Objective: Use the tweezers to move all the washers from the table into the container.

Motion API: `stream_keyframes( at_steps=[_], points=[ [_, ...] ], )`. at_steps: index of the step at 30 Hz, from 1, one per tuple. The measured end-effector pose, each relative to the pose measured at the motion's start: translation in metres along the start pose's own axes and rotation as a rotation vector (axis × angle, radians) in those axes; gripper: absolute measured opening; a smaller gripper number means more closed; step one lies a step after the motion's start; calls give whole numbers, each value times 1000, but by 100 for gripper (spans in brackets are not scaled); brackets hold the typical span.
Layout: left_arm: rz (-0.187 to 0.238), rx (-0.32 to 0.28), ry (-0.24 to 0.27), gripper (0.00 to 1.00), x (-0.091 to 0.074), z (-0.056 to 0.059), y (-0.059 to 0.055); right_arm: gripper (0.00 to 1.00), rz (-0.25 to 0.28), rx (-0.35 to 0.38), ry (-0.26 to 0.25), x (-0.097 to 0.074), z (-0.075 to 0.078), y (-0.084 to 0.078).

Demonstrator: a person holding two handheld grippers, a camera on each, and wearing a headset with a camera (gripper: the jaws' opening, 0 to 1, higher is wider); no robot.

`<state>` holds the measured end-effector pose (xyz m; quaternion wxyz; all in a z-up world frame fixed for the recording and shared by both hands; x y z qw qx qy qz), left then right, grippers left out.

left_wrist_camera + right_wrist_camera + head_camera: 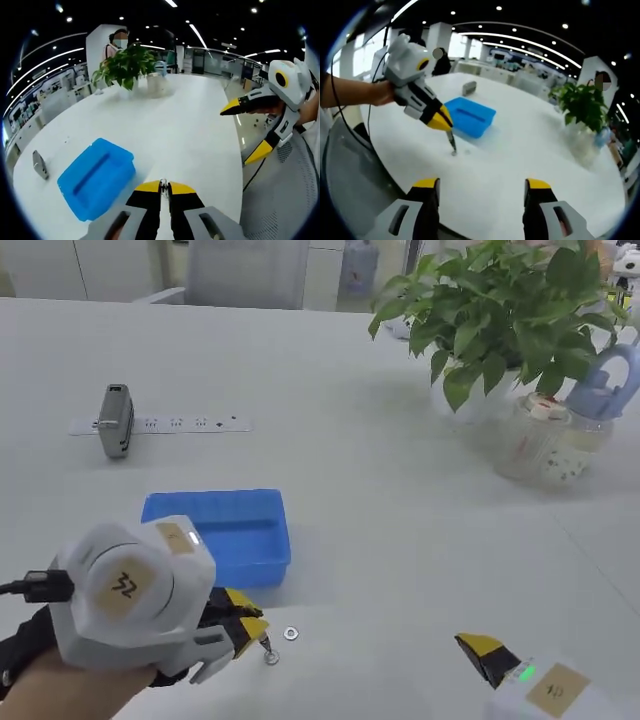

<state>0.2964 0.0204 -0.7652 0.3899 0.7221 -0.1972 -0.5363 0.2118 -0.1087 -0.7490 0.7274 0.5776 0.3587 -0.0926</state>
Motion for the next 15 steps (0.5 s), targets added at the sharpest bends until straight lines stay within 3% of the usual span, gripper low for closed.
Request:
stream_keyframes(
  at_steps=[6, 15],
  points=[
    [-17, 5, -25, 1, -1, 0, 0, 65, 3, 13, 1, -1, 1, 0],
    [-36, 21, -24, 1, -1, -1, -2, 64, 1, 9, 1, 0, 2, -1]
  ],
)
Point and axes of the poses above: the centre of the closed fingertips' face, and the gripper's own axes: x roughly forward along the fingers, z roughly to its right, y roughly out of its top, the point moved 3 cm from there along -x, roughly backward along the fingers, and after that the axes turned 8 degrees about x, right-handed, at the moved point
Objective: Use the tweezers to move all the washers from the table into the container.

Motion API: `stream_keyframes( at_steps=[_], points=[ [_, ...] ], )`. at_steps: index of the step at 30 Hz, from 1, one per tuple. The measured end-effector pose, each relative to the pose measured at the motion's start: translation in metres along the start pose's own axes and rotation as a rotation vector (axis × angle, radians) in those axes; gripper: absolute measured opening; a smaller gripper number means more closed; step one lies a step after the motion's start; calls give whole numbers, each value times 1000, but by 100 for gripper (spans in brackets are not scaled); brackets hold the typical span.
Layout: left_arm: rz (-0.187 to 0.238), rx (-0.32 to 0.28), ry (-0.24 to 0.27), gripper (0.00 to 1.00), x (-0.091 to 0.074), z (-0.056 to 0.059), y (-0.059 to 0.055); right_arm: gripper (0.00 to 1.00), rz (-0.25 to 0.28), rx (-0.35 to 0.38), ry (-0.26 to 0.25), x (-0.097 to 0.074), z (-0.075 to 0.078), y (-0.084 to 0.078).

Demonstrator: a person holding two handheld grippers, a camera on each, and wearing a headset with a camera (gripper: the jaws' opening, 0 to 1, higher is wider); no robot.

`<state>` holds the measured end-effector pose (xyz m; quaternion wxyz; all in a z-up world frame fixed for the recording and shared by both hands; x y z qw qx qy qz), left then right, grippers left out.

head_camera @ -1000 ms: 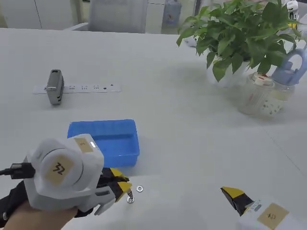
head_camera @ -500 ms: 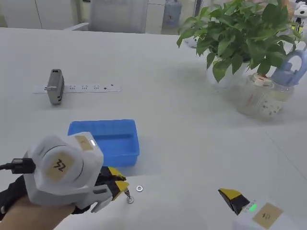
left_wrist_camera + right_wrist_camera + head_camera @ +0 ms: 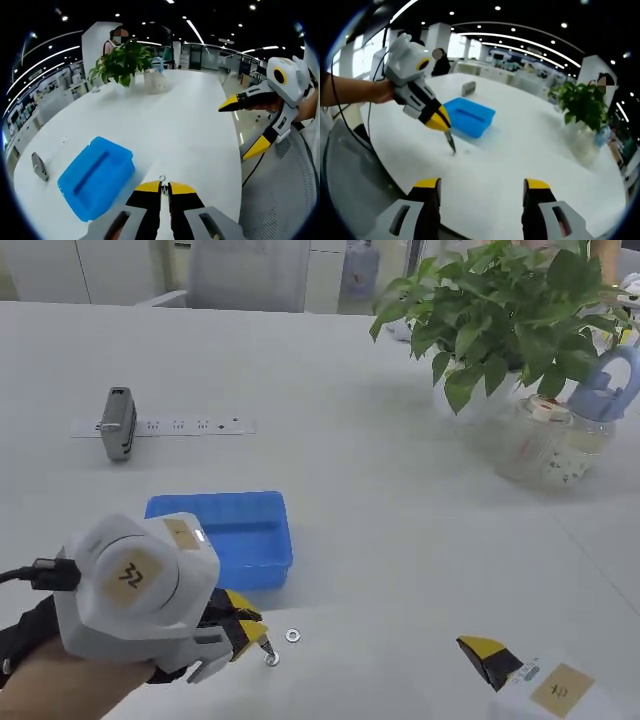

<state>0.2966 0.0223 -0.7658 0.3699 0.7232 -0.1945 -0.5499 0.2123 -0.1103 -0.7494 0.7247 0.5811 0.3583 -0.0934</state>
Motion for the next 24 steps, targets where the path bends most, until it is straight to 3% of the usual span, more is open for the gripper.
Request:
stream_keyframes(
  at_steps=[15, 24],
  points=[
    [-50, 56, -30, 1, 0, -2, 2, 62, -2, -8, 1, 0, -1, 0],
    [-79, 59, -57, 1, 4, -3, 6, 62, -1, -9, 0, 1, 0, 0]
  ],
)
Point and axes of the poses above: the centre of the closed fingertips' face, and the gripper's own axes: x roughly forward along the fingers, z roughly to its right, y roughly out of its top, the point moved 3 cm from there along -x, roughly backward along the fingers, and after that the axes turned 8 degrees about x, right-handed, at the moved point
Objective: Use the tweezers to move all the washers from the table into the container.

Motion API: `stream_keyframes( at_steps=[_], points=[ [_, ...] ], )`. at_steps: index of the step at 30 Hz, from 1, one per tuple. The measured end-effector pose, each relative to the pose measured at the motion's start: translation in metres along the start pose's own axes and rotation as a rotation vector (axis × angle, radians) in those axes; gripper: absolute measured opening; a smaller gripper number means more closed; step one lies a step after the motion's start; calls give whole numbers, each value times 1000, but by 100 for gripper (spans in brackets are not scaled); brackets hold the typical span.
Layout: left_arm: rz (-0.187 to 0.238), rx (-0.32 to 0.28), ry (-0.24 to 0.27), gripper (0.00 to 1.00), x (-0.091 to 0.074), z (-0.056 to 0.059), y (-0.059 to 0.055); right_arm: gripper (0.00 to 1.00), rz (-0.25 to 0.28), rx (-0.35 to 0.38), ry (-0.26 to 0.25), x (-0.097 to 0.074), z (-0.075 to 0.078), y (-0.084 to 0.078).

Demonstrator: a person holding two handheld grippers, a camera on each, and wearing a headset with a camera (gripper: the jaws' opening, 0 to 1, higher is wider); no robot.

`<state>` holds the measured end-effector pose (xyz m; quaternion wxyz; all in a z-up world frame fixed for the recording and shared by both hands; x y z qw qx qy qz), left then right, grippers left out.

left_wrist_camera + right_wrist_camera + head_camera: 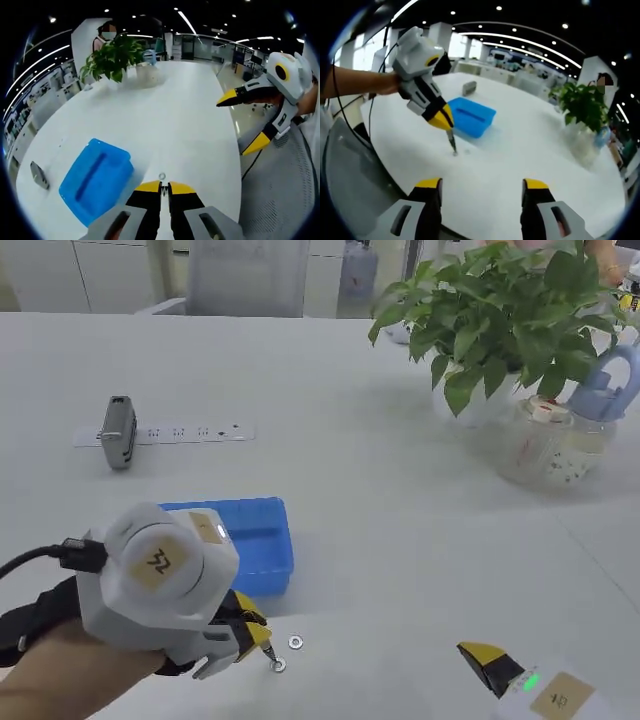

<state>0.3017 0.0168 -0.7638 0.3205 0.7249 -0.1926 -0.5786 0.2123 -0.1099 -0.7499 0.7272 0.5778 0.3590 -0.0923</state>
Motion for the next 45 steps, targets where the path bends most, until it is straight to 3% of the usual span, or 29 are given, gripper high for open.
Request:
stream_keyframes(
  at_steps=[6, 9, 13, 16, 19, 28, 31, 34, 37, 38, 45],
  points=[
    [-66, 14, -40, 1, 5, 1, 1, 61, -7, -17, -5, 1, 0, -1],
    [-76, 35, -43, 1, 7, 2, 5, 60, -5, -21, -4, 1, -1, -1],
    [-78, 17, -54, 0, 7, 2, 8, 60, -5, -19, 4, 0, -2, 0],
    [-60, 8, -49, 0, 1, 4, 10, 58, -29, -33, 57, 2, -11, 0],
    [-43, -7, -40, 0, -6, 3, 13, 48, -66, -57, 167, 7, -26, 2],
    [7, -6, -31, 0, -24, 9, 28, 27, 25, -80, 307, 57, -42, 42],
    [42, -19, -34, 0, -26, 11, 35, 23, 39, -60, 345, 69, -43, 49],
    [71, -39, -39, 0, -28, 12, 40, 21, 37, -67, 344, 80, -42, 51],
    [89, -47, -34, 0, -29, 12, 43, 8, 51, -57, 371, 83, -44, 56],
    [105, -56, -27, 0, -29, 11, 44, 8, 47, -48, 396, 84, -48, 55],
    [126, -94, -10, 0, -27, 10, 40, 4, 56, -27, 421, 88, -56, 56]
  ],
)
Point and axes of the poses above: the centre of the closed fingertips' face, and the gripper's own axes: x roughly forward along the fingers, z roughly to its right, y roughly out of its top, the point moved 3 cm from there along -x, roughly backward along the fingers, and after that the axes turned 8 degrees about x, right-handed, at the moved point
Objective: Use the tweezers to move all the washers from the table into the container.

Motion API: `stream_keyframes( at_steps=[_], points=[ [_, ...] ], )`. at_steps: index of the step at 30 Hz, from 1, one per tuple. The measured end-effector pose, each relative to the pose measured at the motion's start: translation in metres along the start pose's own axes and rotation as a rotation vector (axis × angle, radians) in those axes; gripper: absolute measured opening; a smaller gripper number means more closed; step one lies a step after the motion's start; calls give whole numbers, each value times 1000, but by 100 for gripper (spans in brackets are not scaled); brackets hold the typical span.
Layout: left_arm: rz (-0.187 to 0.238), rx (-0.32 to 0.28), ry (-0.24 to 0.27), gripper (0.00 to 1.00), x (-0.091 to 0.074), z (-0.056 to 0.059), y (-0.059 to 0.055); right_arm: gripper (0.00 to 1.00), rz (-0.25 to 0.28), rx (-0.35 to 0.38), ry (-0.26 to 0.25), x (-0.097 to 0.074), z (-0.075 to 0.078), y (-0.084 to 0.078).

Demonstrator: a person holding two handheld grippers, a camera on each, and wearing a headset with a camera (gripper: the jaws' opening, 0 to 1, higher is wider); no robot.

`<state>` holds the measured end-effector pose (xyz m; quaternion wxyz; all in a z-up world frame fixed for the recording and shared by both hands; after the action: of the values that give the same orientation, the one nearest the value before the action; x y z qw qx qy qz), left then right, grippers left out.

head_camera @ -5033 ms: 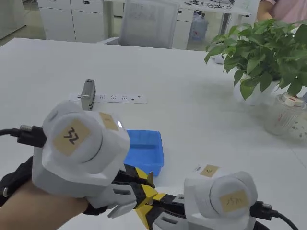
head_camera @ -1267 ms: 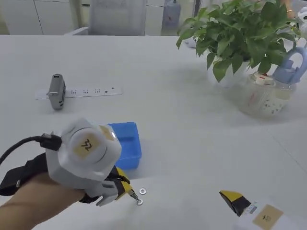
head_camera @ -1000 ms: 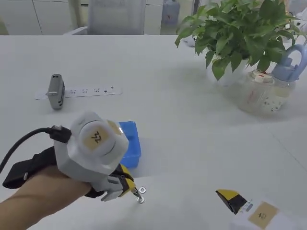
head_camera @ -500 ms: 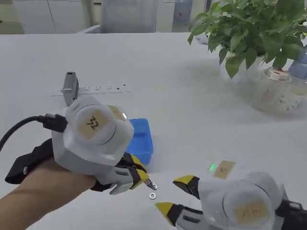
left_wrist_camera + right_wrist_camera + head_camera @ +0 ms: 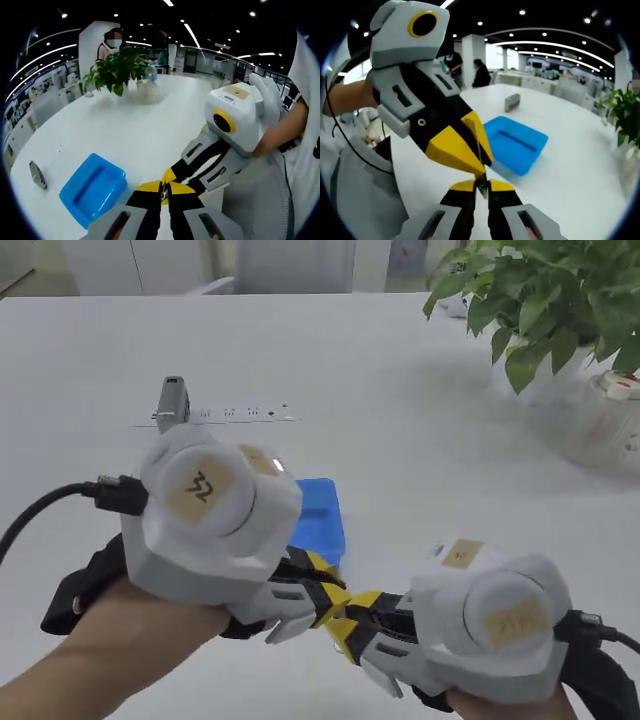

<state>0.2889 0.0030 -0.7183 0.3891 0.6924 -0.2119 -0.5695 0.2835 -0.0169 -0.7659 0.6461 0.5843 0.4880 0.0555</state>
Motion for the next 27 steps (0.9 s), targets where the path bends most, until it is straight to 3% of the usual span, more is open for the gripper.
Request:
stream_keyframes(
  at_steps=[8, 14, 19, 27],
  points=[
    [25, -22, 29, 0, 12, -4, -8, 6, -3, 22, -38, 8, 13, -8],
    [0, -16, 34, 0, 20, -3, -17, 9, -21, 44, -37, 15, 16, -17],
    [0, -27, 38, 0, 23, -4, -21, 9, -27, 44, -32, 20, 17, -19],
    [-23, 4, 52, 0, 26, -7, -24, 9, -33, 50, -18, 26, 19, -20]
  ],
)
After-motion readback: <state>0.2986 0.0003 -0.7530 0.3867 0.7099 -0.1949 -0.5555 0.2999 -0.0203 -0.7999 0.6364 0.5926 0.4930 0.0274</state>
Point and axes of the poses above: the centre of the closed fingertips' face, and the gripper's own axes: x roughly forward along the fingers, z roughly to its right, y roughly out of its top, the point moved 3 cm from there along -x, roughly backward along the fingers, and after that the axes turned 8 degrees about x, right-handed, at the moved point
